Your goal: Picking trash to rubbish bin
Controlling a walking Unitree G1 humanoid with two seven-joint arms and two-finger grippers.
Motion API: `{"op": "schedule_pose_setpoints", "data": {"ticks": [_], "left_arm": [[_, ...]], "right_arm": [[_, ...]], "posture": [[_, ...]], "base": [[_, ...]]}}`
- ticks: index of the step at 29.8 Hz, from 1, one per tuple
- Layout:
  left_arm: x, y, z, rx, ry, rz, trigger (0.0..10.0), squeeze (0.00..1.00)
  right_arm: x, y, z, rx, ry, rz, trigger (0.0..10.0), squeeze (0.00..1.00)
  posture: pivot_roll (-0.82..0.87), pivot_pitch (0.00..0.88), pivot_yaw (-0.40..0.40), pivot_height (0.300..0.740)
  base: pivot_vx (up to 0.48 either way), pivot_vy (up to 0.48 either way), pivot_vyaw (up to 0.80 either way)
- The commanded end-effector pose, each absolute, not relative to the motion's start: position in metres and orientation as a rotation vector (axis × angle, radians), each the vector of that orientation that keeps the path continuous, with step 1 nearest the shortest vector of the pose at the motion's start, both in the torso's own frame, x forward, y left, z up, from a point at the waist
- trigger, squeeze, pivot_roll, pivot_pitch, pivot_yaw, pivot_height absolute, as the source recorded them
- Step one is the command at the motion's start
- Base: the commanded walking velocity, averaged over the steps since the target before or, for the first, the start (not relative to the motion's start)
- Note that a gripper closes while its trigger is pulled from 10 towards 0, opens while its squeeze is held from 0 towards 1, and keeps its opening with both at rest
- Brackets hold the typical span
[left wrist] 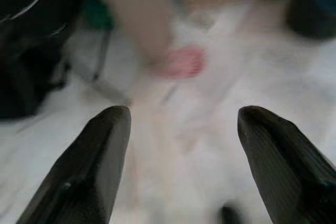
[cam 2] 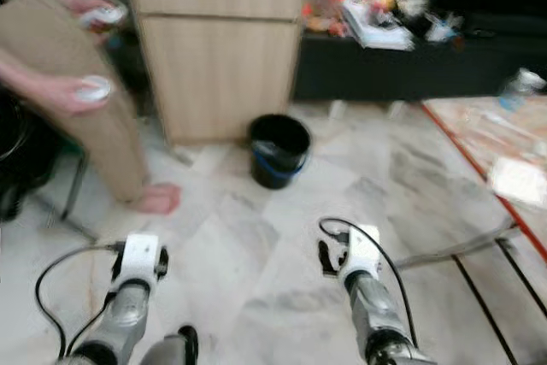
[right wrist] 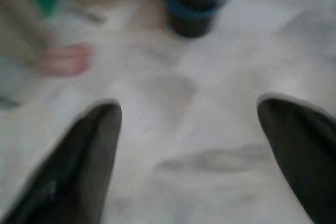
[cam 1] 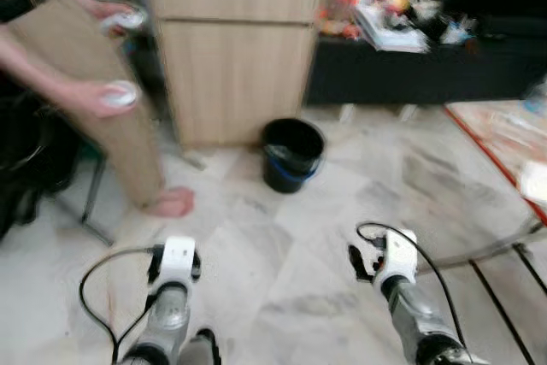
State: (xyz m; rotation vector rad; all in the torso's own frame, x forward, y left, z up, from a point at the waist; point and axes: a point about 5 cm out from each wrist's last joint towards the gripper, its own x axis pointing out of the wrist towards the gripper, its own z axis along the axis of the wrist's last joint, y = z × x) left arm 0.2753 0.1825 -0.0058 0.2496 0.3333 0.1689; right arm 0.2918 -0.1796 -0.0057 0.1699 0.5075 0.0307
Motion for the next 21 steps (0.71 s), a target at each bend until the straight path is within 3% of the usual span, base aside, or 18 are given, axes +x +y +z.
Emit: {"op": "schedule_pose_setpoints", "data": {"ticks": [1, 11, 21], "left_arm": [[0.273, 0.182, -0.009, 0.258, 0.351, 0.14, 10.0, 0.0], [0.278, 0.196, -0.002, 0.28, 0.336, 0.097, 10.0, 0.0], [0.275, 0.214, -0.003, 0.279, 0.366, 0.137, 10.0, 0.0]], "right_arm": [[0.291, -0.177, -0.007, 0.186, 0.502, 0.024, 10.0, 0.0], [0.287, -0.166, -0.011, 0.213, 0.504, 0.019, 10.0, 0.0], [0.291, -0.158, -0.008, 0.215, 0.505, 0.066, 10.0, 0.0]], "posture": [[0.06, 0.154, -0.059, 0.74], [0.08, 0.138, -0.012, 0.74], [0.08, 0.134, -0.047, 0.74]], "base": [[0.0, 0.0, 0.0], [0.0, 0.0, 0.0], [0.0, 0.0, -0.05]]}}
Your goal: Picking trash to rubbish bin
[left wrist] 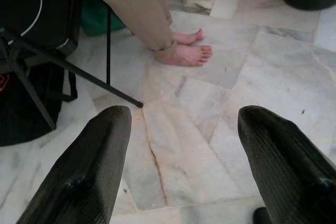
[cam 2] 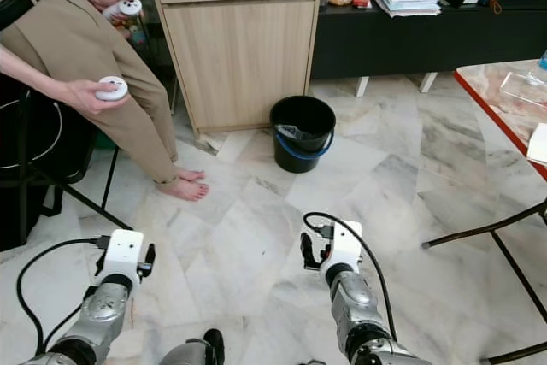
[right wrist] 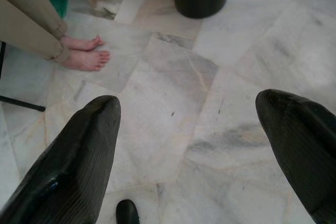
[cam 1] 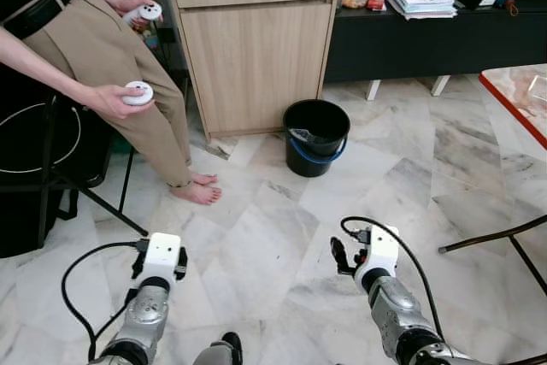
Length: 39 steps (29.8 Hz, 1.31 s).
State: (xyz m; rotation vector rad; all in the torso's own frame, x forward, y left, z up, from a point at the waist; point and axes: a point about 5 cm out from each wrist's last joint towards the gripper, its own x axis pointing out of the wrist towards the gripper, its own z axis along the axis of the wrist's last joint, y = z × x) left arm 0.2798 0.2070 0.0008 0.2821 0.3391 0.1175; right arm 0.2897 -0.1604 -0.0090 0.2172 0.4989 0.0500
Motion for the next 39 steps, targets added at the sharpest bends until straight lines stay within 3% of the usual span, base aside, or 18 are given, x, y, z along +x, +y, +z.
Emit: {"op": "schedule_pose_setpoints", "data": {"ticks": [1, 29, 39], "left_arm": [[0.274, 0.216, -0.003, 0.274, 0.366, 0.147, 10.0, 0.0], [0.261, 0.216, -0.015, 0.26, 0.417, 0.124, 10.0, 0.0], [0.261, 0.218, -0.014, 0.283, 0.415, 0.119, 10.0, 0.0]], "right_arm": [[0.291, -0.158, -0.008, 0.216, 0.505, 0.073, 10.0, 0.0], [0.282, -0.145, -0.017, 0.246, 0.526, 0.068, 10.0, 0.0], [0.282, -0.144, -0.017, 0.239, 0.529, 0.071, 10.0, 0.0]], "posture": [[0.08, 0.132, -0.049, 0.74], [0.09, 0.141, 0.006, 0.74], [0.1, 0.127, 0.012, 0.74]], "base": [[0.0, 0.0, -0.8], [0.0, 0.0, -0.77], [0.0, 0.336, -0.77]]}}
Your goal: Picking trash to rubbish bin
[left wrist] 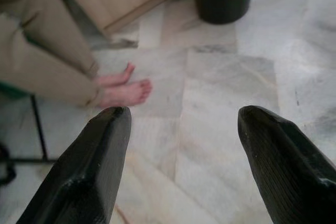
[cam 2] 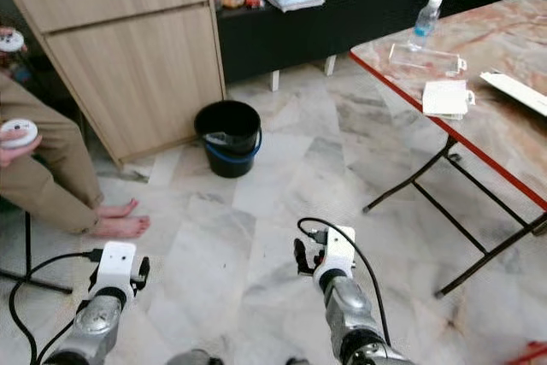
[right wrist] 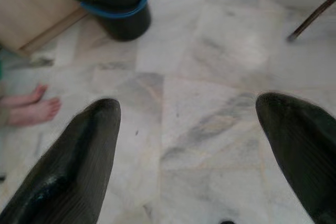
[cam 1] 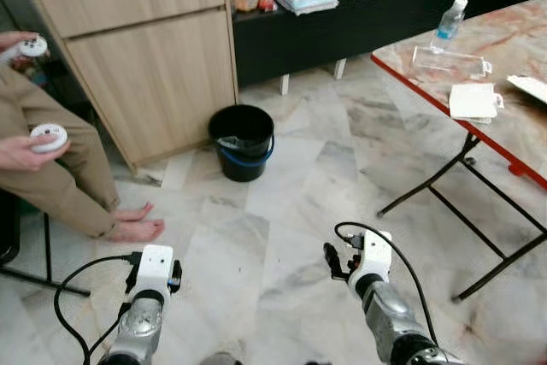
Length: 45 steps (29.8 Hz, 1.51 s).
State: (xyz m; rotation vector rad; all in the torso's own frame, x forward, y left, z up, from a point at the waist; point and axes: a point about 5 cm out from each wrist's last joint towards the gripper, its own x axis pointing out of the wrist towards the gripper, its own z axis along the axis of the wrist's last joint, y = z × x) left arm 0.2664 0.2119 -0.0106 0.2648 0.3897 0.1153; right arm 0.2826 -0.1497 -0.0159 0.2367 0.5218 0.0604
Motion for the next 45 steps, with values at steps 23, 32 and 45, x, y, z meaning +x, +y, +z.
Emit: {"op": "schedule_pose_setpoints", "data": {"ticks": [23, 32, 45], "left_arm": [[0.268, 0.213, -0.008, 0.279, 0.38, 0.093, 10.0, 0.0], [0.283, 0.209, 0.007, 0.247, 0.306, 0.1, 10.0, 0.0], [0.308, 0.195, 0.039, 0.22, 0.143, 0.056, 10.0, 0.0]], "right_arm": [[0.284, -0.146, -0.015, 0.242, 0.518, 0.048, 10.0, 0.0], [0.295, -0.143, -0.003, 0.236, 0.457, 0.06, 10.0, 0.0], [0.316, -0.134, 0.02, 0.231, 0.356, 0.096, 10.0, 0.0]], "posture": [[0.08, 0.124, 0.017, 0.74], [0.09, 0.14, 0.012, 0.74], [0.09, 0.161, 0.02, 0.74]], "base": [[0.0, 0.0, -0.77], [0.0, 0.0, -0.25], [0.0, 0.0, 0.0]]}}
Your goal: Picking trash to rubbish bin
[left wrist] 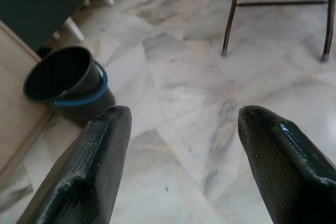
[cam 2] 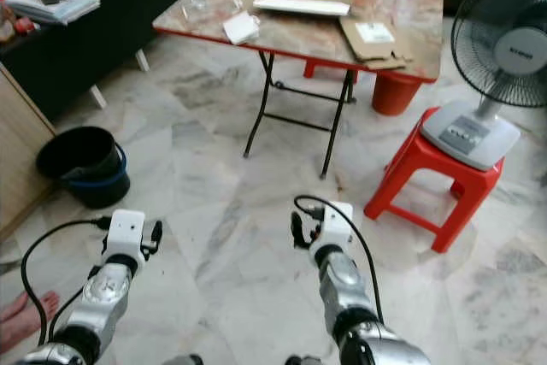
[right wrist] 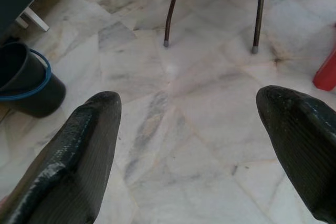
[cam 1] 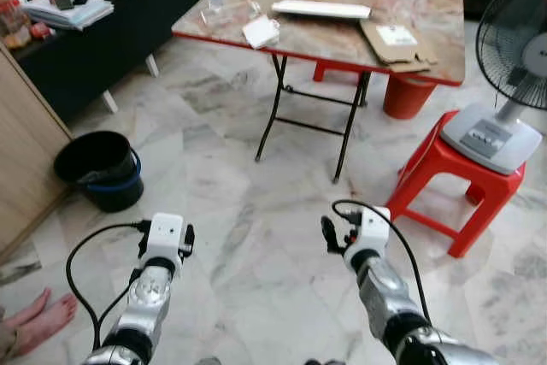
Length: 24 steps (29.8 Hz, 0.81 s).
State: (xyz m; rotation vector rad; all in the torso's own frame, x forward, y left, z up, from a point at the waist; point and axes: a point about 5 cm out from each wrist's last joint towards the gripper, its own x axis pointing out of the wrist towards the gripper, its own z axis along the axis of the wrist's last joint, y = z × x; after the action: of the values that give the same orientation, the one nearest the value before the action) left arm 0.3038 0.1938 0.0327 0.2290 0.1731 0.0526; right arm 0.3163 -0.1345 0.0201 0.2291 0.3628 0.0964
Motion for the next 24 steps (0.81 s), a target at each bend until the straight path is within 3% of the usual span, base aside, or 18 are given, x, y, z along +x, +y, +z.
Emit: {"op": "schedule_pose_setpoints", "data": {"ticks": [1, 19, 24], "left_arm": [[0.31, 0.194, 0.043, 0.221, 0.123, 0.06, 10.0, 0.0], [0.319, 0.181, 0.073, 0.24, -0.036, 0.076, 10.0, 0.0], [0.324, 0.183, 0.088, 0.247, -0.095, 0.095, 10.0, 0.0]], "right_arm": [[0.316, -0.132, 0.021, 0.229, 0.352, 0.1, 10.0, 0.0], [0.344, -0.117, 0.066, 0.228, 0.134, 0.176, 10.0, 0.0], [0.357, -0.108, 0.096, 0.217, -0.001, 0.222, 10.0, 0.0]], "posture": [[0.09, 0.161, 0.02, 0.74], [0.07, 0.159, 0.02, 0.74], [0.07, 0.149, 0.022, 0.74]], "base": [[0.0, 0.0, 0.0], [0.0, 0.0, 0.0], [0.289, 0.0, 0.0]]}}
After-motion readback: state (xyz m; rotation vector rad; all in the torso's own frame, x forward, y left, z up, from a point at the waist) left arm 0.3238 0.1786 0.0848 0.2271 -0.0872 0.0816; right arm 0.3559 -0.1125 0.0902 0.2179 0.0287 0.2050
